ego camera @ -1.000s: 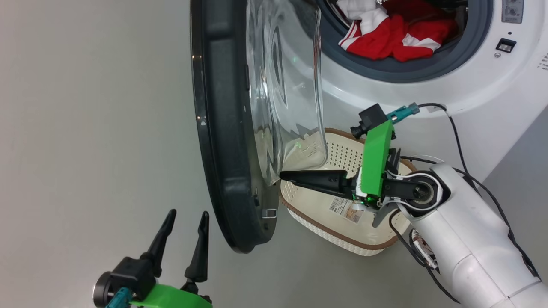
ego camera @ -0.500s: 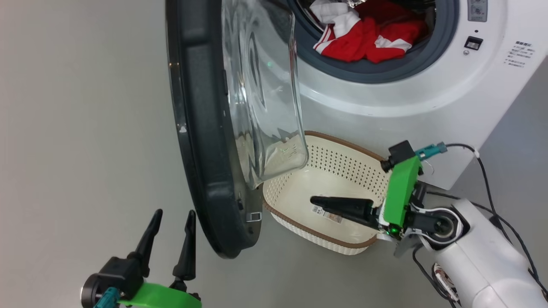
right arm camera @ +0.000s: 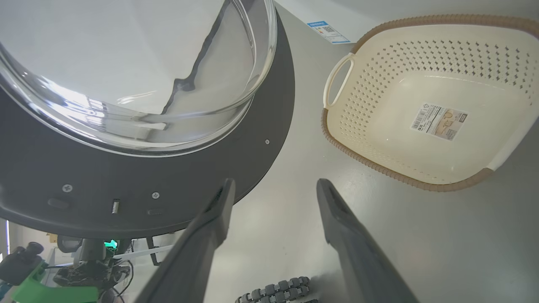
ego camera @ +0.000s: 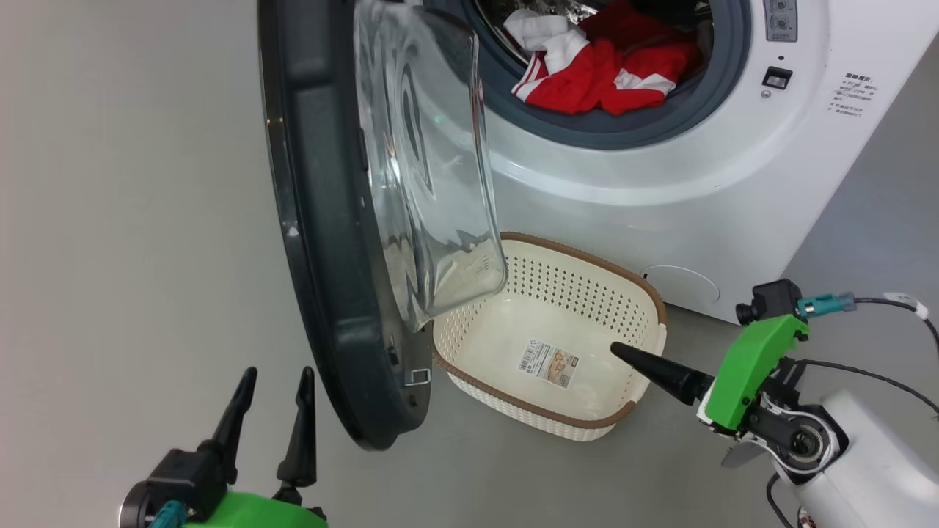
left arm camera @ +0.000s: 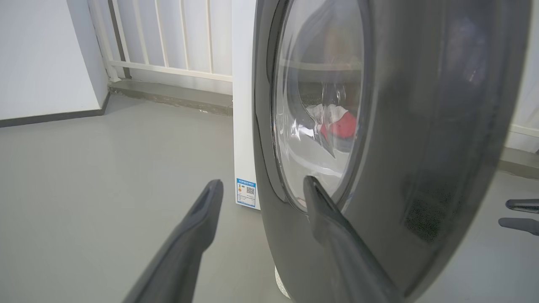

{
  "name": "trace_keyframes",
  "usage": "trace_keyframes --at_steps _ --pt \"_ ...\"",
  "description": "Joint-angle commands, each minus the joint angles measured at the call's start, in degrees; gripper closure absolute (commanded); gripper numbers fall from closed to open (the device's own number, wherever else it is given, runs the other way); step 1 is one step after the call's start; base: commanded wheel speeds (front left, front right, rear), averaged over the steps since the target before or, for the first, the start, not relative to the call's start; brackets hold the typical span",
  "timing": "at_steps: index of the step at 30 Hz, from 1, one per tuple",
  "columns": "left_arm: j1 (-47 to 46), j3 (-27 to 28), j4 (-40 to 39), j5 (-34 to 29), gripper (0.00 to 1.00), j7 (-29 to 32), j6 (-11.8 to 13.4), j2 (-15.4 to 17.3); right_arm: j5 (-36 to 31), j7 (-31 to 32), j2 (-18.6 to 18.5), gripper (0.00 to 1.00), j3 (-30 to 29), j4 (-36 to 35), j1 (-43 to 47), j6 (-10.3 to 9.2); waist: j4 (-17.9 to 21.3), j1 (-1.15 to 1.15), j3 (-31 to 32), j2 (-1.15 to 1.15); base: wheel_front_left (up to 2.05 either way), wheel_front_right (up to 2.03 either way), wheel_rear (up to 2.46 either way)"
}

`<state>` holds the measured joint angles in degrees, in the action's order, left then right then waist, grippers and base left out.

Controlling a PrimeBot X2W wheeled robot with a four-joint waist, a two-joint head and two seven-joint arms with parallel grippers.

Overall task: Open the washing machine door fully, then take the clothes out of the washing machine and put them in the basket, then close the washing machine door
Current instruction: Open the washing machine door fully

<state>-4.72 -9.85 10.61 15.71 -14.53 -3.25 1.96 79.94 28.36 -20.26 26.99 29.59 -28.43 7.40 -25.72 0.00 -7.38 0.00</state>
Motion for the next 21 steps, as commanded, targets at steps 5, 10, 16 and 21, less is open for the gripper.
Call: trace_keyframes --at_steps 5,10,16,21 --pt "-0.06 2.62 -1.15 -0.67 0.00 -0.47 -0.14 0.92 -6.16 -9.59 -2.98 0.00 3.90 -3.59 3.04 0.09 0.53 0.00 0.42 0.00 0.00 0.00 0.00" --pt "0.22 3.00 -1.26 -0.73 0.00 -0.47 -0.20 0.92 -9.83 -16.98 -5.10 0.00 8.45 -4.02 4.28 0.09 1.04 0.00 0.50 0.00 0.00 0.00 0.00" --pt "0.23 3.09 -1.31 -0.78 0.00 -0.47 -0.21 0.92 -13.93 -25.62 -7.32 0.00 14.20 -3.06 4.09 0.09 1.20 0.00 0.44 0.00 0.00 0.00 0.00" --pt "0.26 3.31 -1.17 -0.69 0.00 -0.47 -0.11 0.92 -17.18 -34.62 -8.08 0.00 17.81 -0.66 3.38 0.09 1.13 0.00 0.62 0.00 0.00 0.00 0.00"
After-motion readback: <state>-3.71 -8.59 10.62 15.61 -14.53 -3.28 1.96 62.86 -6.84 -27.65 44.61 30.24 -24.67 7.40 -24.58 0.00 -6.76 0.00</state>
